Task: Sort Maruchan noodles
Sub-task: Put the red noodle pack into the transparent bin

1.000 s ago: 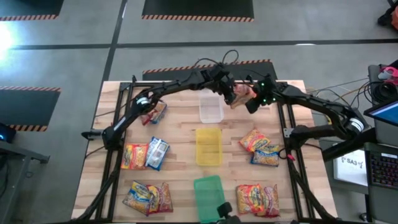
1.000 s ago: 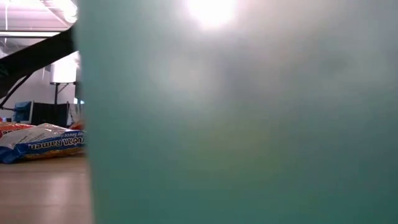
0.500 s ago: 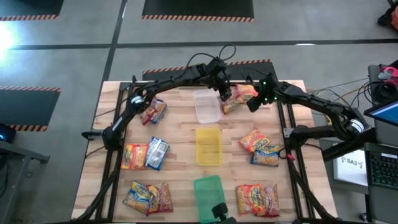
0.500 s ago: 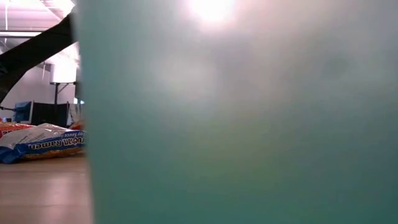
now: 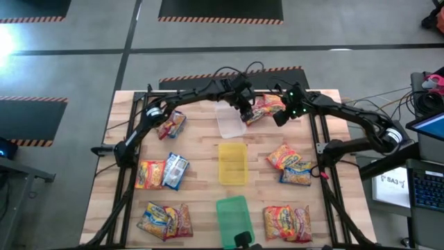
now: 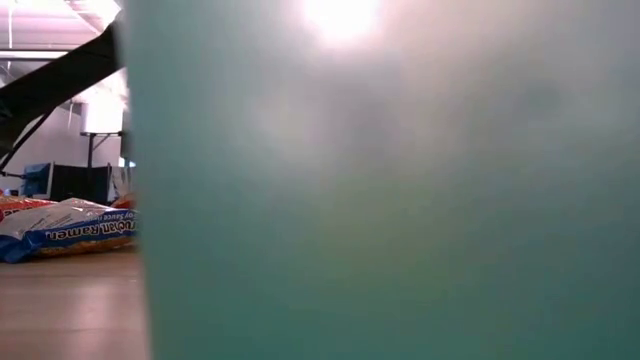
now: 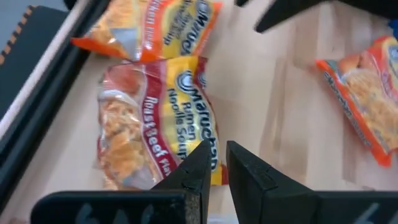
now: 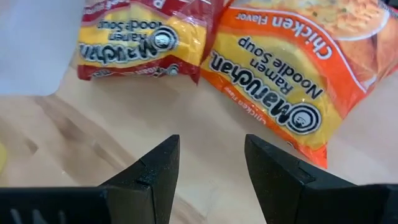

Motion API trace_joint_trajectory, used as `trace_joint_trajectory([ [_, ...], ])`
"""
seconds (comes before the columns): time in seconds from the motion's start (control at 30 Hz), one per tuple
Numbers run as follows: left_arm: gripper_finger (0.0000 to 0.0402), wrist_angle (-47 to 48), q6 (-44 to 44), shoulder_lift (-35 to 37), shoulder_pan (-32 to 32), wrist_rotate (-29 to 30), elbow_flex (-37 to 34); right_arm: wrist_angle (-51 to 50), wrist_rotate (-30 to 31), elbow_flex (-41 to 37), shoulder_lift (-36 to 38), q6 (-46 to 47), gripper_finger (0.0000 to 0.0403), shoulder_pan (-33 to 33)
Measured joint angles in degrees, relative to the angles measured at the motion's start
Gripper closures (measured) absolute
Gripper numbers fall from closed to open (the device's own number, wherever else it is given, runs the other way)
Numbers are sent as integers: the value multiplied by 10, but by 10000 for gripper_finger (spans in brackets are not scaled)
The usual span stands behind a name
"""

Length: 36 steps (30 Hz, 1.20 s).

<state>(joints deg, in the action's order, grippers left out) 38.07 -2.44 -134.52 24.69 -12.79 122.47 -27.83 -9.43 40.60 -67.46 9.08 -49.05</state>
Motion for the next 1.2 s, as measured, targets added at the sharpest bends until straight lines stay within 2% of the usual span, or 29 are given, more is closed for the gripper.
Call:
trace_joint_trajectory([
  [0.2, 349, 1, -3, -1, 1, 1, -13, 38, 0, 0, -20, 0, 232, 0],
  [0.33, 340, 1, 3, -1, -2, 2, -13, 115, 0, 0, -30, 0, 232, 0],
  [0.57, 348, 43, -7, 6, -15, 2, -13, 241, -28, 0, -90, 27, 232, 5],
  [0.8, 356, 95, -36, 50, -30, 2, -26, 295, -26, 2, -134, -28, 238, 13],
  [0.9, 357, 90, -37, 94, -29, 4, -71, 318, -26, 2, -147, -33, 246, 17],
  [1.0, 357, 59, -24, 157, -29, 14, -146, 344, -26, 2, -158, -44, 255, 24],
  [1.2, 357, -71, 29, 293, -39, 34, -331, 361, -26, 26, -196, -62, 264, 41],
])
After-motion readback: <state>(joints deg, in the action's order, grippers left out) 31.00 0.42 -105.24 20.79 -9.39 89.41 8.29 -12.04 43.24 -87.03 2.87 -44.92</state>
